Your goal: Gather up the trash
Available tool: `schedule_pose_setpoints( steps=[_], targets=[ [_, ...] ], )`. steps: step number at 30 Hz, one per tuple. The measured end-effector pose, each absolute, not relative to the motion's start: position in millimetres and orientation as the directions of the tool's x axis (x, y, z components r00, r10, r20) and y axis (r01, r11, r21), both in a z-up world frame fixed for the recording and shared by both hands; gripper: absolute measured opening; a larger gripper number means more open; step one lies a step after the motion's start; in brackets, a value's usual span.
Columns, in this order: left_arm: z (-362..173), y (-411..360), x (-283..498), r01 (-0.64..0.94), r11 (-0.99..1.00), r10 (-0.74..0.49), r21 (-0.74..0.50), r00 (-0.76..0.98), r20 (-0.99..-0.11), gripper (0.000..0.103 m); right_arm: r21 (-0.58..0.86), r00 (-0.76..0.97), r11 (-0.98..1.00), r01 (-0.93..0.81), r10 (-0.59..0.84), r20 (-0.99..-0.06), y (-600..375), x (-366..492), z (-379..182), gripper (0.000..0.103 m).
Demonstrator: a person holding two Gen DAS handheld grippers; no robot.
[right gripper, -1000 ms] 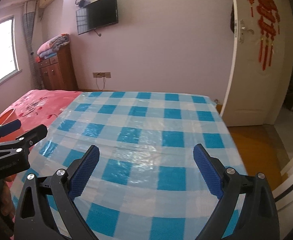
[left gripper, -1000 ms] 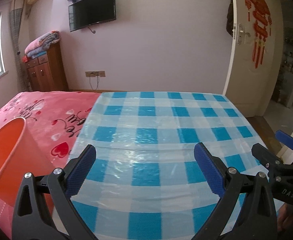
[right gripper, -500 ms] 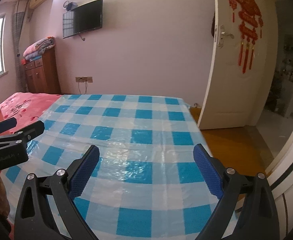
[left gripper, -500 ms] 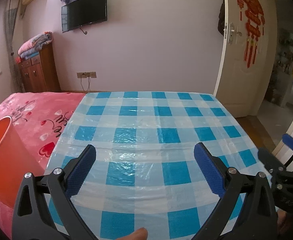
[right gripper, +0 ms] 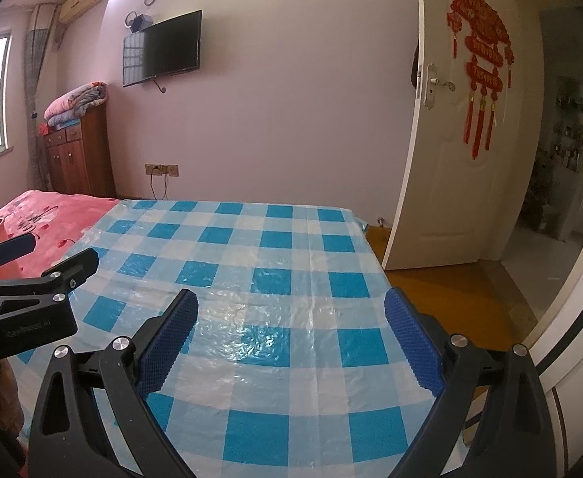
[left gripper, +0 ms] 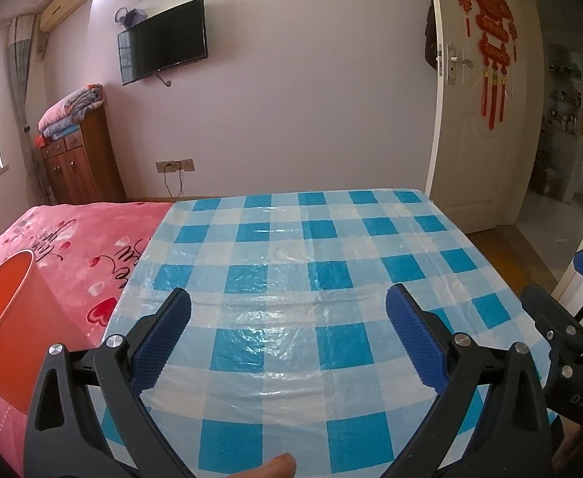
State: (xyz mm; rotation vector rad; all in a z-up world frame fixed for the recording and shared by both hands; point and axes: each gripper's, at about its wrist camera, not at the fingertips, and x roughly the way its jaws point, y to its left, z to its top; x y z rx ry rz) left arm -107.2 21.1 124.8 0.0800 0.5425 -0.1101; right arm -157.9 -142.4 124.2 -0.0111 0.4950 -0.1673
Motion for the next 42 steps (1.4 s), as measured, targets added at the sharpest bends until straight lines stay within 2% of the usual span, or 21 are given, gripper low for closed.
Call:
schedule_pose_setpoints(
  steps=[21,42],
  targets=[
    [134.9,22.2,-117.3,0.120,0.992,-0.082,0.047,0.871,-0.484,0.099,-0.042,0.861,0.987,0.157,-0.157,-0.483,-142.6,-159.1,121.0,0.095],
    [122.6,20.0,-101.8,0.120,0.991,-0.075,0.054,0.854,-0.515,0.099,-0.041,0.846,0.990,0.132,-0.134,-0.516,-138.3,-146.9,106.9,0.095]
  ],
)
